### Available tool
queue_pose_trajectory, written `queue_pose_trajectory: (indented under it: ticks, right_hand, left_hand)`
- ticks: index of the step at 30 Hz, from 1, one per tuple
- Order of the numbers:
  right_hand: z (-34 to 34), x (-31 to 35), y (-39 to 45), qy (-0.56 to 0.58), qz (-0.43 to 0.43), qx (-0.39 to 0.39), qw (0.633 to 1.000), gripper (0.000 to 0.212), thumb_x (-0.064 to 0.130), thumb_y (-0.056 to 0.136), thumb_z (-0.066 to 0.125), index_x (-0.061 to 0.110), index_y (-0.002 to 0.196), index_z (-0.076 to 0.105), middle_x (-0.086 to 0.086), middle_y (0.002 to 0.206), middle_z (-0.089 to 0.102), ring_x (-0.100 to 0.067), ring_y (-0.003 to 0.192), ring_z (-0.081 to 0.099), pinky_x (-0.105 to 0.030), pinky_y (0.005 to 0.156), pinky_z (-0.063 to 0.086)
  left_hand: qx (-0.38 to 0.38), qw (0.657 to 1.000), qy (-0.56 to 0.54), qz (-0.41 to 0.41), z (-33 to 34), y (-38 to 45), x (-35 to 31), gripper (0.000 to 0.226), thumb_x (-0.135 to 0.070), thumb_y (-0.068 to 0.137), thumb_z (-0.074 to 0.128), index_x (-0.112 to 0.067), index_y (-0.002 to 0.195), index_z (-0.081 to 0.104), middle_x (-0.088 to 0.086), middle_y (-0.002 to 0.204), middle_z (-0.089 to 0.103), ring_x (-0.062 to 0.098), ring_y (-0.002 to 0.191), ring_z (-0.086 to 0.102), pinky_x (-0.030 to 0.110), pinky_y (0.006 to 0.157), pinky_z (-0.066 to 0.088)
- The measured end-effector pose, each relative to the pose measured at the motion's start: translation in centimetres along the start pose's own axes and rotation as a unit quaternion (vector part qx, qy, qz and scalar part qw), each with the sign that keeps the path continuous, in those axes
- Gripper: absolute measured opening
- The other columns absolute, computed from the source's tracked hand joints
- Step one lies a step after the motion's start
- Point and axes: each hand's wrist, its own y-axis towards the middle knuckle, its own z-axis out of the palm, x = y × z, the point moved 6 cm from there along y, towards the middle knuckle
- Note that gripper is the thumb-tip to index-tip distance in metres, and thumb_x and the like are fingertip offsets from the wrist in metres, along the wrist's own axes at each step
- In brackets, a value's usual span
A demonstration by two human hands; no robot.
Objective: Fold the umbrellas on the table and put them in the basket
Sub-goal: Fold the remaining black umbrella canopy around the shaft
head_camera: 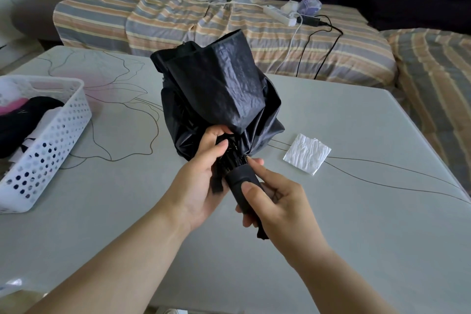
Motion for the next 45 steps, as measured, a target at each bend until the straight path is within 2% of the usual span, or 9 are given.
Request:
queue_pose_trajectory:
  ticks: [6,10,12,18,23,29,38,42,45]
  right_hand:
    - [0.2,-0.1,0.0,0.009,0.011,0.016,1.0,0.034,0.015,0.092,0.058,0.04,0.115,0.059,-0.005,0.061,0.066,-0.014,0.048,0.054,-0.027,0.046,0.038]
    - [0.5,-0.5,0.2,0.008,0.019,0.017,1.0,0.051,0.03,0.078,0.056,0.029,0.128,0.058,-0.005,0.06,0.066,-0.015,0.048,0.053,-0.032,0.049,0.038]
    - [0.7,-0.2,0.2,0.006,0.017,0.019,1.0,0.042,0.03,0.08,0.059,0.034,0.121,0.06,-0.006,0.06,0.066,-0.016,0.048,0.052,-0.033,0.05,0.037]
    - [0.5,0.7,-0.1,-0.054,-0.006,-0.007,0.998,0.032,0.018,0.087,0.063,0.037,0.107,0.047,-0.008,0.067,0.069,-0.01,0.05,0.061,-0.014,0.049,0.041]
    - [1.1,0.9,-0.5,-0.153,-0.091,-0.048,0.983,0.037,0.032,0.082,0.062,0.053,0.106,0.044,-0.01,0.057,0.058,-0.024,0.054,0.062,-0.034,0.059,0.05]
    - [0.9,1.1,-0.4,-0.159,-0.098,-0.029,0.982,0.038,0.02,0.085,0.064,0.053,0.1,0.051,-0.014,0.059,0.058,-0.026,0.054,0.06,-0.028,0.056,0.047]
    - [1.2,0.8,-0.5,-0.188,-0.08,-0.037,0.978,0.033,0.024,0.085,0.059,0.042,0.1,0.036,-0.013,0.064,0.062,-0.023,0.057,0.055,-0.029,0.054,0.043]
    - [1.8,-0.4,-0.7,-0.123,0.01,-0.038,0.992,0.014,0.036,0.087,0.048,0.028,0.098,0.044,-0.001,0.07,0.065,-0.004,0.054,0.054,-0.015,0.052,0.04]
    - [2.2,-0.1,-1.0,-0.16,-0.01,-0.018,0.987,0.009,0.036,0.093,0.045,0.027,0.093,0.046,0.002,0.071,0.061,-0.005,0.06,0.052,-0.017,0.055,0.039]
  left_hand:
    - [-0.024,0.999,0.019,0.018,0.3,-0.5,-0.3,0.018,-0.043,0.082,0.049,-0.027,0.085,0.056,-0.001,0.095,0.072,0.029,0.1,0.069,0.035,0.086,0.052]
    - [-0.067,0.997,-0.047,0.006,-0.3,-0.1,-0.1,0.023,-0.028,0.096,0.047,-0.019,0.077,0.056,0.003,0.087,0.07,0.032,0.097,0.069,0.037,0.084,0.057]
    - [-0.082,0.994,-0.067,0.0,-0.7,0.0,-0.1,0.025,-0.021,0.096,0.044,-0.017,0.075,0.057,0.009,0.086,0.069,0.032,0.093,0.07,0.043,0.09,0.053]
    - [-0.125,0.992,-0.008,0.028,-0.7,0.0,-0.7,0.02,-0.019,0.09,0.054,-0.016,0.07,0.052,0.003,0.066,0.065,0.025,0.079,0.065,0.04,0.085,0.051]
    - [-0.146,0.988,0.036,0.046,-0.9,-0.1,-0.5,0.03,-0.017,0.073,0.073,-0.017,0.069,0.044,0.003,0.066,0.058,0.021,0.072,0.058,0.034,0.075,0.053]
    - [-0.13,0.991,0.013,0.037,-1.0,-0.1,-0.6,0.033,0.0,0.087,0.061,-0.016,0.07,0.038,0.004,0.067,0.062,0.027,0.09,0.072,0.031,0.07,0.058]
    - [-0.139,0.986,0.076,0.054,-1.3,0.1,-0.9,0.035,0.004,0.091,0.053,-0.017,0.069,0.036,0.005,0.074,0.053,0.024,0.079,0.064,0.044,0.092,0.051]
    - [-0.103,0.991,0.07,0.053,-0.7,0.3,-0.5,0.035,0.004,0.094,0.048,-0.019,0.071,0.035,-0.002,0.066,0.058,0.019,0.069,0.061,0.044,0.084,0.051]
    - [-0.103,0.992,0.056,0.052,-0.8,0.3,-0.5,0.035,0.006,0.093,0.048,-0.017,0.072,0.035,0.001,0.069,0.055,0.02,0.072,0.06,0.037,0.084,0.055]
